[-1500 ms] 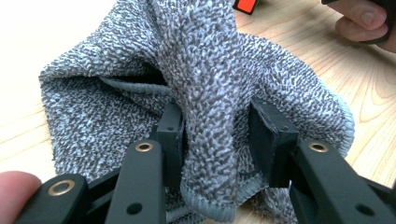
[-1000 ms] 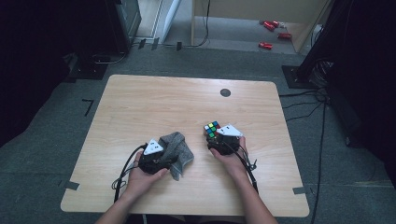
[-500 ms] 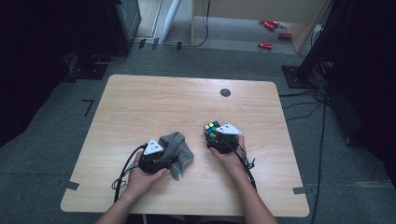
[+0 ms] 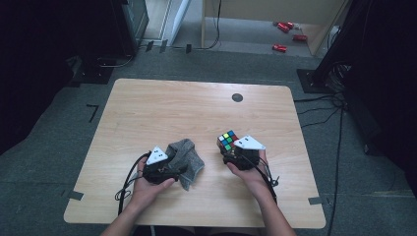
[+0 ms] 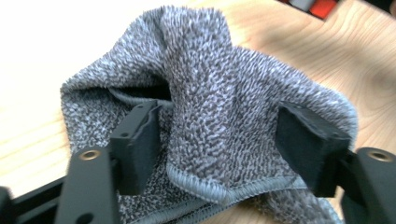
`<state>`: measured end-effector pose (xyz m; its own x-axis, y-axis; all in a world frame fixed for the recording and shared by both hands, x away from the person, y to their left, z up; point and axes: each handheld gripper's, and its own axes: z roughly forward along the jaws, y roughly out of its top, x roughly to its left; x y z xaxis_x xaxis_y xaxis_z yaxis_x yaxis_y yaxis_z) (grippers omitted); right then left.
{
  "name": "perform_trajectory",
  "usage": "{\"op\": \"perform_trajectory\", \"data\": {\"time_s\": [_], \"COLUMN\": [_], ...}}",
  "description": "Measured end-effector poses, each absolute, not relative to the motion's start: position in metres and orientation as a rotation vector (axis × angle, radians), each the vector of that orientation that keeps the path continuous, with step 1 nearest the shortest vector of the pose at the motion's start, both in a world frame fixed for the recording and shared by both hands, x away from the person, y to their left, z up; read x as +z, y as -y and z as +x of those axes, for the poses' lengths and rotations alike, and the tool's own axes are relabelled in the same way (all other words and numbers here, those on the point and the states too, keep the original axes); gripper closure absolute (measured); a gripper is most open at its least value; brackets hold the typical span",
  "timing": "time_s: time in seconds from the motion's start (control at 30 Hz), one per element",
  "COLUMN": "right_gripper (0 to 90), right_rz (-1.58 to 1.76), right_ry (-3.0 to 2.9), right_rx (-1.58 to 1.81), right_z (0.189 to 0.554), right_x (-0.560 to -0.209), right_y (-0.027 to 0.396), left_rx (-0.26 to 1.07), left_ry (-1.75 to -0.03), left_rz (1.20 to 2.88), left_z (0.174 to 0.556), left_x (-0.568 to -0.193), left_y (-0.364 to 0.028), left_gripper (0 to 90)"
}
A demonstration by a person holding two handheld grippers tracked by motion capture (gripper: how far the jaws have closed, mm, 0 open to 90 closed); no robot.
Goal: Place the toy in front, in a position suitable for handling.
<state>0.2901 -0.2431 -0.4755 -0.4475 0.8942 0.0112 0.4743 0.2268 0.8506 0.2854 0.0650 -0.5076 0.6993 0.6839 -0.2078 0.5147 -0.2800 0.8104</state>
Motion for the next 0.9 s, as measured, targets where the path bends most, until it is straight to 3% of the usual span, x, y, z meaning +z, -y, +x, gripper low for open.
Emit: {"op": "perform_trajectory", "data": {"time_s": [0.2, 0.4, 0.53, 0.8, 0.9], "right_gripper": [34.6, 34.6, 34.6, 34.5, 34.5], "right_rz": [1.266, 1.322, 1.328, 1.260, 1.267], "right_ry": [-2.045, -2.071, -2.057, -2.093, -2.102], "right_rx": [1.140, 1.154, 1.196, 1.183, 1.173], "right_z": [0.263, 0.239, 0.231, 0.233, 0.236], "right_x": [-0.474, -0.483, -0.485, -0.485, -0.488], "right_y": [0.252, 0.258, 0.260, 0.254, 0.253], "left_rx": [0.261, 0.189, 0.236, 0.251, 0.231], "left_ry": [-0.958, -1.072, -1.080, -1.098, -1.087], "left_rz": [1.926, 1.839, 1.923, 2.031, 2.036], "left_z": [0.289, 0.301, 0.302, 0.308, 0.308], "left_x": [-0.498, -0.492, -0.504, -0.512, -0.514], "left_y": [-0.067, -0.067, -0.056, -0.044, -0.044], "left_gripper": [20.3, 20.5, 15.8, 15.8, 22.8]}}
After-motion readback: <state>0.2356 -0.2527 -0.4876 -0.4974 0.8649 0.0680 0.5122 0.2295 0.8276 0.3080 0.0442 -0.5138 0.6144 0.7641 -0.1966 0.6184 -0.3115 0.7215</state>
